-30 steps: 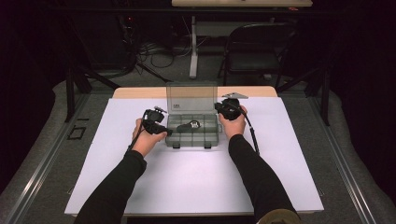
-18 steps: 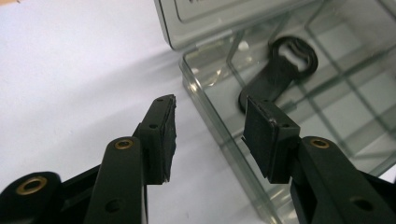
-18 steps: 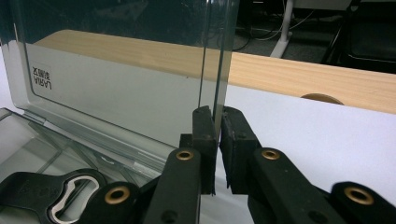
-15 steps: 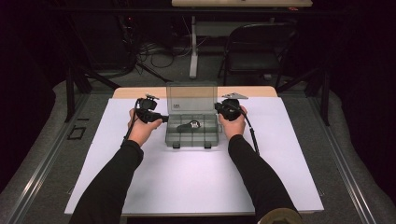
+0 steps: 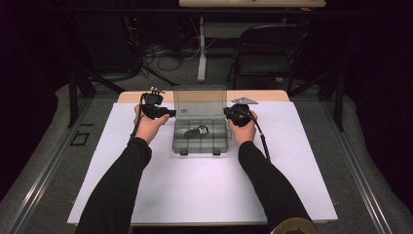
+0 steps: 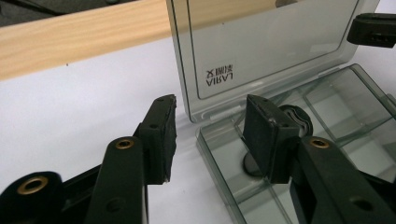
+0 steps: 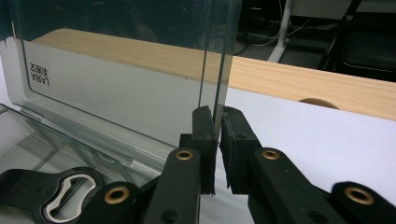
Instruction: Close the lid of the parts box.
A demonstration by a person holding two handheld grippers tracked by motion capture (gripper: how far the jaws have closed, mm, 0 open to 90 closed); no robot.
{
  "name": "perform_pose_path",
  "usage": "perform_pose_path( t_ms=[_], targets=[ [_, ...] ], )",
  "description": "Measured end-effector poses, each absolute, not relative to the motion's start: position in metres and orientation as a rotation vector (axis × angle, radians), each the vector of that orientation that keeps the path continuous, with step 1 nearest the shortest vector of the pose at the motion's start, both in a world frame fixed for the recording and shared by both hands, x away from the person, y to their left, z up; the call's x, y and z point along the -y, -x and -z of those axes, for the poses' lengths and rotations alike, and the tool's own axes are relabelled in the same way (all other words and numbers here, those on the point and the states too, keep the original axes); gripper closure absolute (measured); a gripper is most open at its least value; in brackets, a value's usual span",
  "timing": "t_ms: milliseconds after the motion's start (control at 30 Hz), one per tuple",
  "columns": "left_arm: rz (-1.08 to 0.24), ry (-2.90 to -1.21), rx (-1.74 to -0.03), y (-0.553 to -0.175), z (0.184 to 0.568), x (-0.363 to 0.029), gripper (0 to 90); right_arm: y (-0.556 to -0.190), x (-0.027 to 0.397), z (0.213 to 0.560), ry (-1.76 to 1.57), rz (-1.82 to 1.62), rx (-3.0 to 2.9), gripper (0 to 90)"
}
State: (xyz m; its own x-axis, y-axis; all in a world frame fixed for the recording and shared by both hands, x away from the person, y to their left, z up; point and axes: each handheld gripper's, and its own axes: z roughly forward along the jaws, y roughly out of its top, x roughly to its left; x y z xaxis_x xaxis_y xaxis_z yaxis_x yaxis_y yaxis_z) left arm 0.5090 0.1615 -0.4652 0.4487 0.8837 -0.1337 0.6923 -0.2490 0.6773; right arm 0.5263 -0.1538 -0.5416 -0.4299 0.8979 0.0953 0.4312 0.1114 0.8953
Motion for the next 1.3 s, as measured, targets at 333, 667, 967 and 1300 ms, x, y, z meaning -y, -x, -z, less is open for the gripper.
perform_pose_path(
  t_ms=[333, 667, 967, 1300],
  targets=[
    [-0.454, -2.022, -1.261, -0.522, 0.461, -0.155, 58.9, -0.526, 0.152, 0.542, -1.268, -1.262, -1.915, 84.6],
    [-0.48, -1.957, -1.276, -0.533, 0.454, -0.154, 62.4, -0.526, 0.153, 0.543, -1.27, -1.274, -1.91, 84.6],
    [-0.48, -1.933, -1.299, -0.543, 0.456, -0.155, 71.4, -0.525, 0.154, 0.544, -1.266, -1.279, -1.906, 84.6],
    [-0.483, -1.917, -1.325, -0.55, 0.464, -0.148, 79.2, -0.524, 0.154, 0.544, -1.261, -1.283, -1.902, 84.6]
  ],
)
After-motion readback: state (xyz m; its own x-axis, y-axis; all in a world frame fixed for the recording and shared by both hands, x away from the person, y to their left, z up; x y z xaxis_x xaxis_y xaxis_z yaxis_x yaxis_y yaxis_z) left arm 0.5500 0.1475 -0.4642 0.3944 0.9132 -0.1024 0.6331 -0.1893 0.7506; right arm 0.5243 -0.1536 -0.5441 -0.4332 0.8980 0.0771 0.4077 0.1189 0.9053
